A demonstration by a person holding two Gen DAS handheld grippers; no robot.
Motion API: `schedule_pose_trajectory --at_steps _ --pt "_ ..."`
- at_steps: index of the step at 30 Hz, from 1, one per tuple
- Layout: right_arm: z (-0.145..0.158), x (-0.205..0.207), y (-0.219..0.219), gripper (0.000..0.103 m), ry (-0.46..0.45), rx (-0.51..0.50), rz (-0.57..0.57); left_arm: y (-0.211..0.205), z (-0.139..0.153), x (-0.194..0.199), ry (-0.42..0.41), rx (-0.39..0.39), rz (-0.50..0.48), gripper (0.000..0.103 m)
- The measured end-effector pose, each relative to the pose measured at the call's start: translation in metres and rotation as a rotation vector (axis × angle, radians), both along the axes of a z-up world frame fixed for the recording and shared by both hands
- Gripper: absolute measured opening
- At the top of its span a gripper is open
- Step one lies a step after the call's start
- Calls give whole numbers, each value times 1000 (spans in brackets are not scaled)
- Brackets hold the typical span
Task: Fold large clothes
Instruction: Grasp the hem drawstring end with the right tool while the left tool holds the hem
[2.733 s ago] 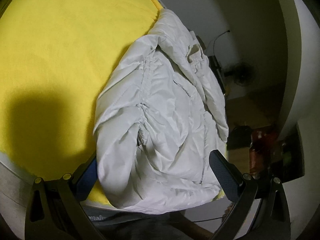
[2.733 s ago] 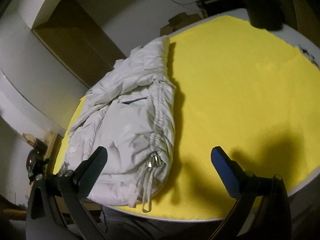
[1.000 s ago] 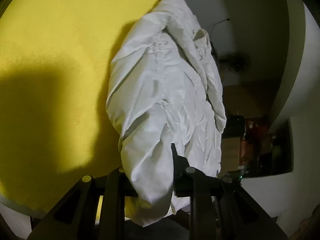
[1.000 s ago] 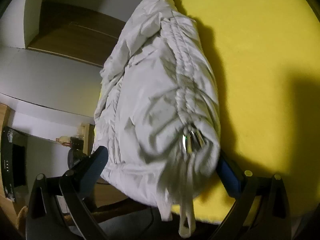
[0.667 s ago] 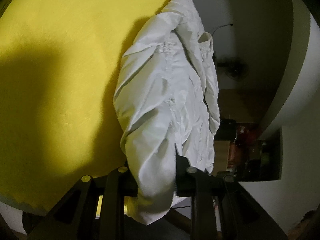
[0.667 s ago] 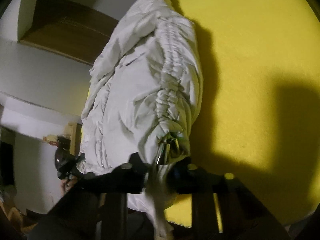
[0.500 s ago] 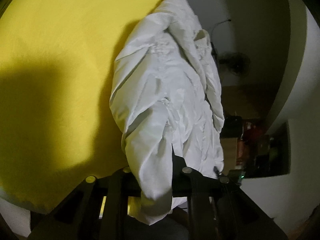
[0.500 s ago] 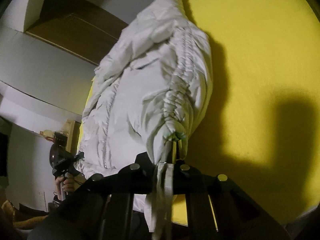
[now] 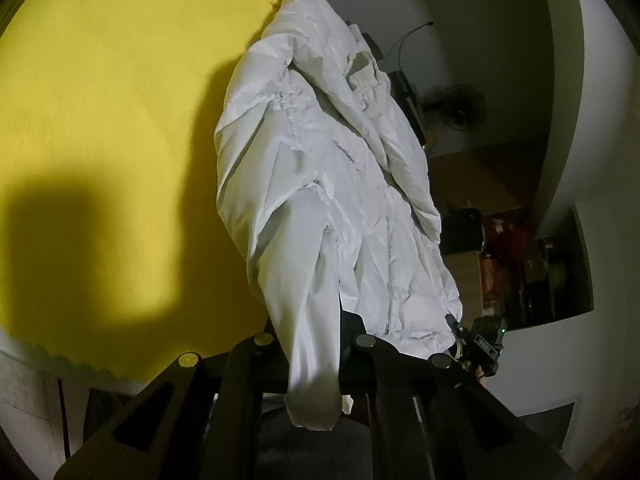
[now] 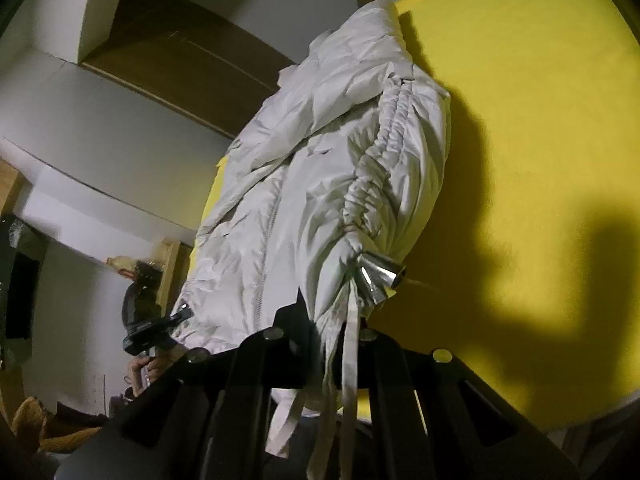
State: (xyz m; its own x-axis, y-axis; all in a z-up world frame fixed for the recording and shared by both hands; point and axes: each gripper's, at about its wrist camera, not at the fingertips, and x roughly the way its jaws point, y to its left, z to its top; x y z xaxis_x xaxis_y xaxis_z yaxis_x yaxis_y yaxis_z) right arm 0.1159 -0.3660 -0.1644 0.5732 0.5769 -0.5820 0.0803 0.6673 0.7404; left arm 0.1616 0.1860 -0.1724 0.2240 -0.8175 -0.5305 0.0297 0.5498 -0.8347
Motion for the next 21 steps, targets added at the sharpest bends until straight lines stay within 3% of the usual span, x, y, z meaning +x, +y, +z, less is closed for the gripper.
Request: schedule_pose_trajectory --at_steps 7,10,14,15,16,17,18,19,20,21 --pt "28 -19 3 6 -58 31 50 11 23 -9 -23 -16 -22 7" --pt "34 -35 3 6 -53 -12 70 17 25 -19 -18 -24 -34 7" --pt "0 -37 -3 13 72 -55 66 22 -5 -8 44 -16 -7 10" --pt "-11 -35 -2 19 101 -47 71 25 -14 -3 73 -28 8 13" --pt "-25 -30 0 34 137 -34 76 25 -20 1 100 -40 23 27" --pt "-32 -28 0 44 154 -24 68 24 -25 5 121 -55 37 50" --pt "-37 -28 0 63 167 -9 56 23 -28 6 128 -73 43 60" --pt "-43 -27 -1 68 175 27 48 22 -31 8 130 -99 46 70" --pt "-46 -27 -1 68 174 52 41 21 -32 9 128 -112 43 70" --pt "-46 -29 -1 60 172 57 38 20 -32 12 121 -116 44 69"
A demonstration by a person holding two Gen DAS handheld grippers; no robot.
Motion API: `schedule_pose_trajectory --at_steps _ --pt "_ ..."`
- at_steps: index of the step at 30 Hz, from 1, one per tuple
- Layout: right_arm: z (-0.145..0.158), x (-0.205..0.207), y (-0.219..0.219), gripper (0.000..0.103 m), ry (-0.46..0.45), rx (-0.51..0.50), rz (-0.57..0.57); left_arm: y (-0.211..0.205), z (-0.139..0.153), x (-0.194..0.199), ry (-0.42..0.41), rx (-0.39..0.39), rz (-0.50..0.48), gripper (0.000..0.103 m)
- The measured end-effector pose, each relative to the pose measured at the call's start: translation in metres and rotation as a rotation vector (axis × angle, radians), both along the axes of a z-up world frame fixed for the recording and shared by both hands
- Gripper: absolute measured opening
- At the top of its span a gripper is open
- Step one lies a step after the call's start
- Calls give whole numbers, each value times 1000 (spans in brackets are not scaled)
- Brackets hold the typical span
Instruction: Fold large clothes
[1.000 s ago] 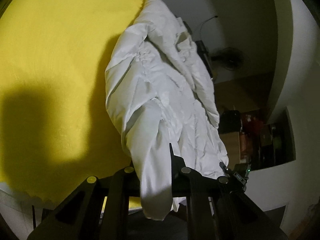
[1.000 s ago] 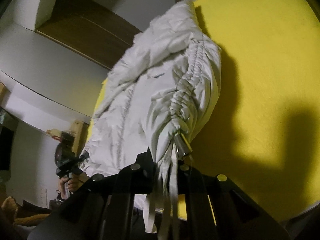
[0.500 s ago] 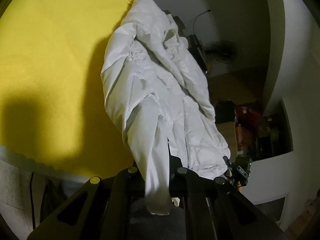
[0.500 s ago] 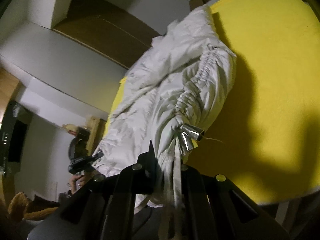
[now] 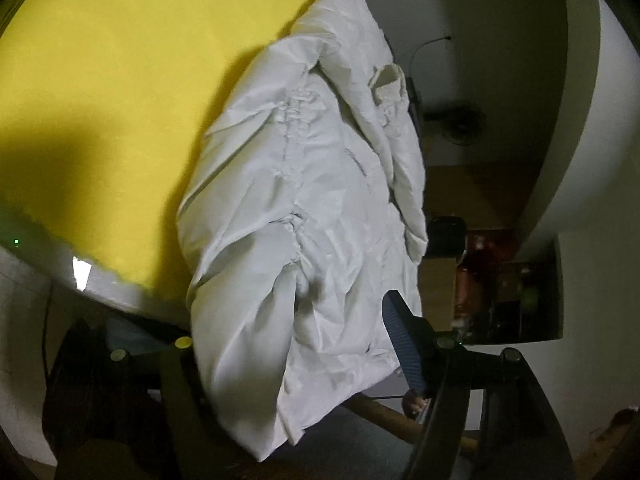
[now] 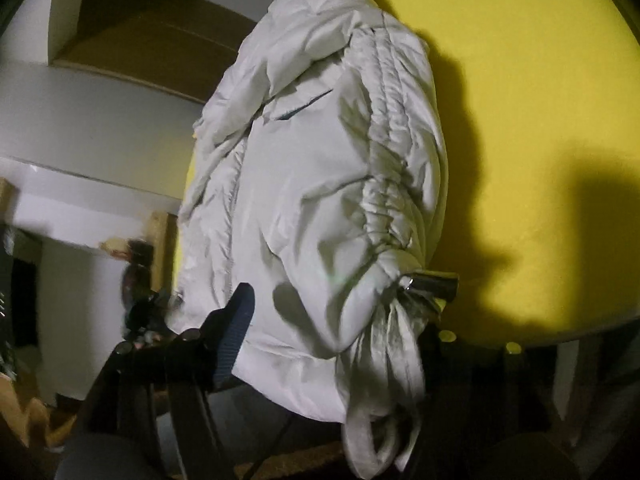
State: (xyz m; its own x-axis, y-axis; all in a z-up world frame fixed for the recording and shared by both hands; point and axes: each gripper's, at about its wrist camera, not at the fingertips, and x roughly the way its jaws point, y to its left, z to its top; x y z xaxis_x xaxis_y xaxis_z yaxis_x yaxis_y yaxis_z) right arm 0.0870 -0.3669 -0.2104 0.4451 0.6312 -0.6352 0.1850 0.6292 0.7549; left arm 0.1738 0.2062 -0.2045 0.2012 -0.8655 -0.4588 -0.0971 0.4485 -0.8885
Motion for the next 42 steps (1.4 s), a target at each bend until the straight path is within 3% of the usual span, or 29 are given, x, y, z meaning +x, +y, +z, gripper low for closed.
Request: schedule_pose_trajectory --at_steps 1,2,3,5,14,23,30,36,42 --pt "0 -1 0 29 -8 -8 -1 -1 0 2 -13 3 -5 67" --pt "1 1 2 18 -13 -35 18 -6 1 3 -24 16 -23 66" --pt "2 -1 2 16 -16 -38 25 -10 1 2 -29 33 -37 62" --pt "7 -1 2 12 -30 -26 30 -18 3 -2 -46 53 -59 13" --pt "50 1 -19 9 -169 55 31 -3 47 5 -155 7 -50 11" --pt "101 40 -37 8 -274 90 49 -8 99 57 -264 -64 10 11" --pt "140 108 -60 8 -352 97 50 -34 144 149 -325 -62 49 11" --pt "146 186 -94 8 -319 136 2 -53 140 236 -256 -25 95 11" --pt "123 266 -103 5 -227 118 -17 -79 117 309 -188 61 98 11"
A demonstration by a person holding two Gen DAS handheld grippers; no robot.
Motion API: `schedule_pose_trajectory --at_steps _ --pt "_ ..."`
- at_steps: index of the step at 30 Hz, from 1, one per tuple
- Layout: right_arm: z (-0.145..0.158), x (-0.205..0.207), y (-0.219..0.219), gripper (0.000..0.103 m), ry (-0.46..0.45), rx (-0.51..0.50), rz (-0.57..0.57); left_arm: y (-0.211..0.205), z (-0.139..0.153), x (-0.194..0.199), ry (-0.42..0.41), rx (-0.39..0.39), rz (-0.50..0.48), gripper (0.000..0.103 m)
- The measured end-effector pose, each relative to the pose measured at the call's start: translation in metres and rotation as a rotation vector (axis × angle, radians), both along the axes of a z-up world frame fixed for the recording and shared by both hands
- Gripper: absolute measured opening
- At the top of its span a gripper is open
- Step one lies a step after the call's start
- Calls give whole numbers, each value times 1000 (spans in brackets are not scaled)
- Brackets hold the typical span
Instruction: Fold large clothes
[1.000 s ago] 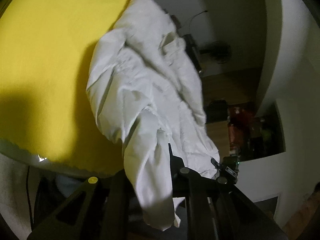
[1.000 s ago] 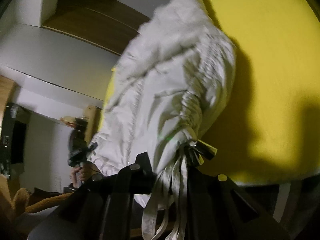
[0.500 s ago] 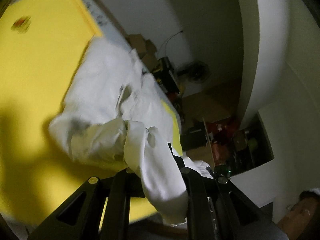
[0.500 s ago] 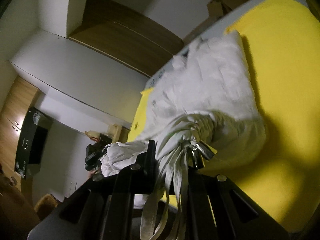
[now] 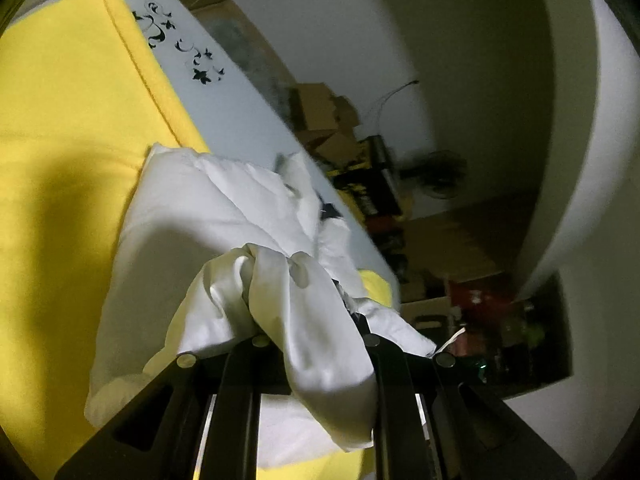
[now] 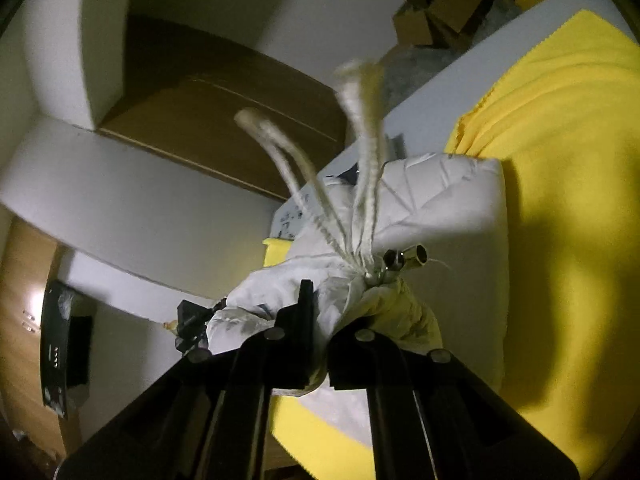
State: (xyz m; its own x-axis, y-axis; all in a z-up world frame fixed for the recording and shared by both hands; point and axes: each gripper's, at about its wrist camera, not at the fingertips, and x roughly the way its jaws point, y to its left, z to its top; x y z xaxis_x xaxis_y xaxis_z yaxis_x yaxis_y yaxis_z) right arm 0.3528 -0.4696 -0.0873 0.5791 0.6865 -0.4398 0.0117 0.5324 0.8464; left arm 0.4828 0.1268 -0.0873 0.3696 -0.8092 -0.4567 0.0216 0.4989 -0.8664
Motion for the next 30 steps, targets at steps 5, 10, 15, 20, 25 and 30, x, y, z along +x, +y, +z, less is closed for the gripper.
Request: schedule_pose_trajectory --at_steps 5,10,15,20,25,30 --pt "-24 57 -7 4 62 2 -26 -8 -13 44 35 24 13 11" --pt "-20 100 -15 3 52 14 -41 -13 -9 76 9 33 29 8" --pt "-8 127 -20 3 12 23 -46 -19 4 103 -30 31 36 8" --pt "-21 146 -27 3 26 27 -69 -35 -5 138 -31 80 35 8" --pt "-56 165 -39 3 105 54 -111 -43 -44 166 64 110 69 8" --pt "-85 181 -47 3 162 72 -141 -51 -55 183 47 151 69 8"
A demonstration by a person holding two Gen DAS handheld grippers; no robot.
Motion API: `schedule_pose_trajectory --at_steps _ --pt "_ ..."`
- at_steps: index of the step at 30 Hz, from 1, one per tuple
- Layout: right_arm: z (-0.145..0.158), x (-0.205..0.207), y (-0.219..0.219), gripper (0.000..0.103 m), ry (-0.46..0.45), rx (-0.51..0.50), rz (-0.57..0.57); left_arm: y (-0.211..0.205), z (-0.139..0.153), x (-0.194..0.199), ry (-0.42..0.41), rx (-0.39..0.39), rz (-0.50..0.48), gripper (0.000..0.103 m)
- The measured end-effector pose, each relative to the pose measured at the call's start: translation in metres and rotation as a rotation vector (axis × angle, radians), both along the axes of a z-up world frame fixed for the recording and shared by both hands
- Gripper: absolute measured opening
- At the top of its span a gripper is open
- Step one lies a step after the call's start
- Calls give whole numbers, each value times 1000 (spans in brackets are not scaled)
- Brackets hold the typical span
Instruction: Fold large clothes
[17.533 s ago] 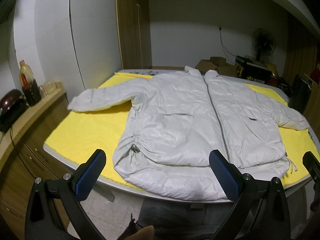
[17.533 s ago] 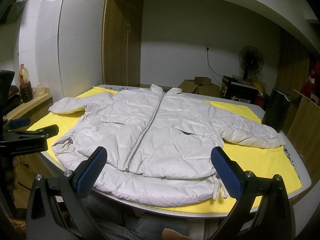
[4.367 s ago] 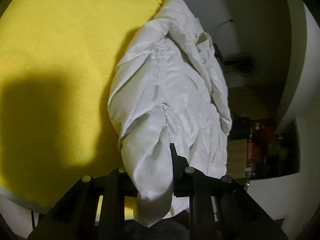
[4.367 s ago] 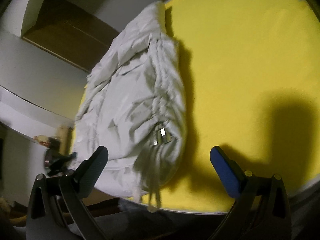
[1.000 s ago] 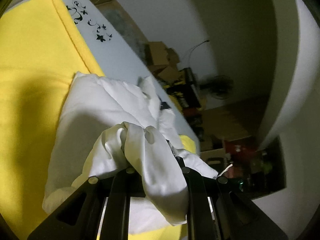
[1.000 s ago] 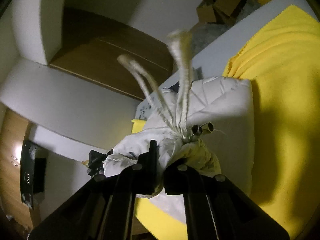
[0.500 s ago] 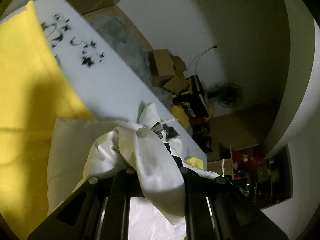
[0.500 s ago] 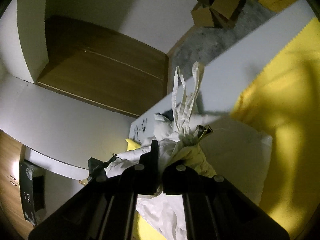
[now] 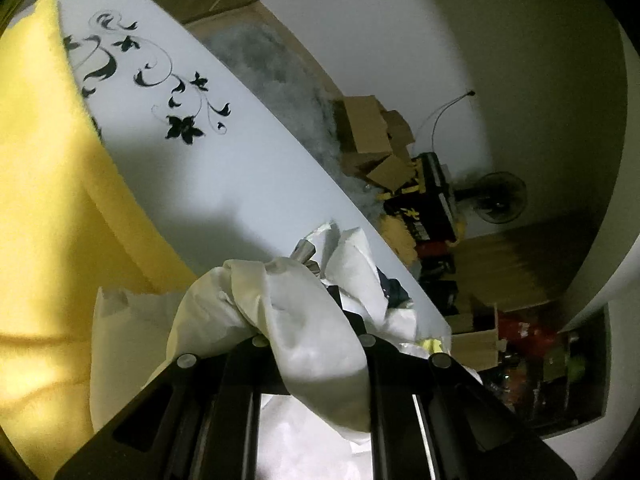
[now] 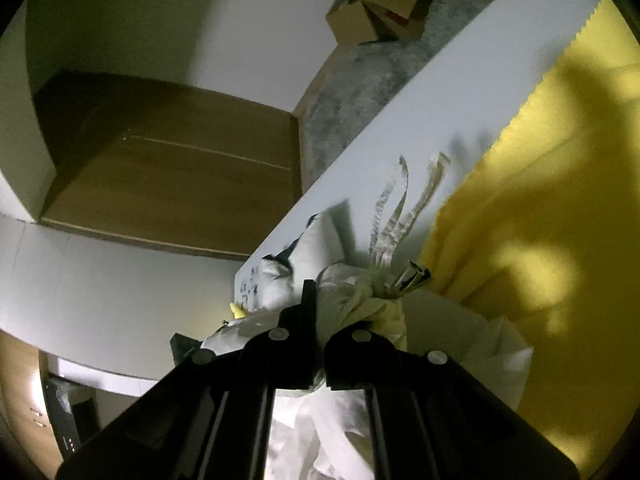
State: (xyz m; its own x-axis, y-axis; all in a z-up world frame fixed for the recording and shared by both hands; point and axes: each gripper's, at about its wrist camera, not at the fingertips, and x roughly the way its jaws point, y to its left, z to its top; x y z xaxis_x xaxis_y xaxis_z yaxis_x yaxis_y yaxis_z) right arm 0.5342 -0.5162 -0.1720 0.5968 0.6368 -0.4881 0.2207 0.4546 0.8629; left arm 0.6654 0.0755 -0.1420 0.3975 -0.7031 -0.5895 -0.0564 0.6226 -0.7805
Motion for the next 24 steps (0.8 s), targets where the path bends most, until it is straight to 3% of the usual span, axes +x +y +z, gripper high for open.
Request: schedule_pose_trajectory --at_steps 3,4,7,8,9,10,11,15,18,20,21,23,24 --pt "-10 6 0 3 18 -6 -18 -2 -13 11 33 26 7 9" --pt "-12 8 0 3 27 -10 -26 -1 -18 11 54 15 15 14" --pt "-13 2 2 11 59 -40 -69 4 -23 8 88 -39 46 15" --pt "-11 0 3 28 60 -46 -80 5 -18 6 71 -47 40 28" --pt "-7 -2 2 60 52 -44 -88 5 -13 4 54 -56 30 41" --pt "3 -10 1 72 27 -47 -116 5 -2 -1 25 -75 16 81" --pt "12 -15 -1 81 13 -63 -141 6 10 -5 -14 -85 12 102" --pt "64 -41 -6 81 -93 -159 -180 27 69 -30 -224 -24 90 103" --pt "115 -81 6 81 -182 -308 -232 40 104 -65 -316 105 190 103" --pt "150 -109 34 81 -255 -440 -226 29 126 -97 -393 276 238 103" --pt "159 -117 46 81 -288 -492 -217 13 136 -122 -457 408 258 103" --pt "185 -141 95 81 -362 -671 -201 -23 142 -156 -521 597 273 103" --pt "192 -149 118 79 -394 -738 -188 -39 139 -172 -546 653 279 103"
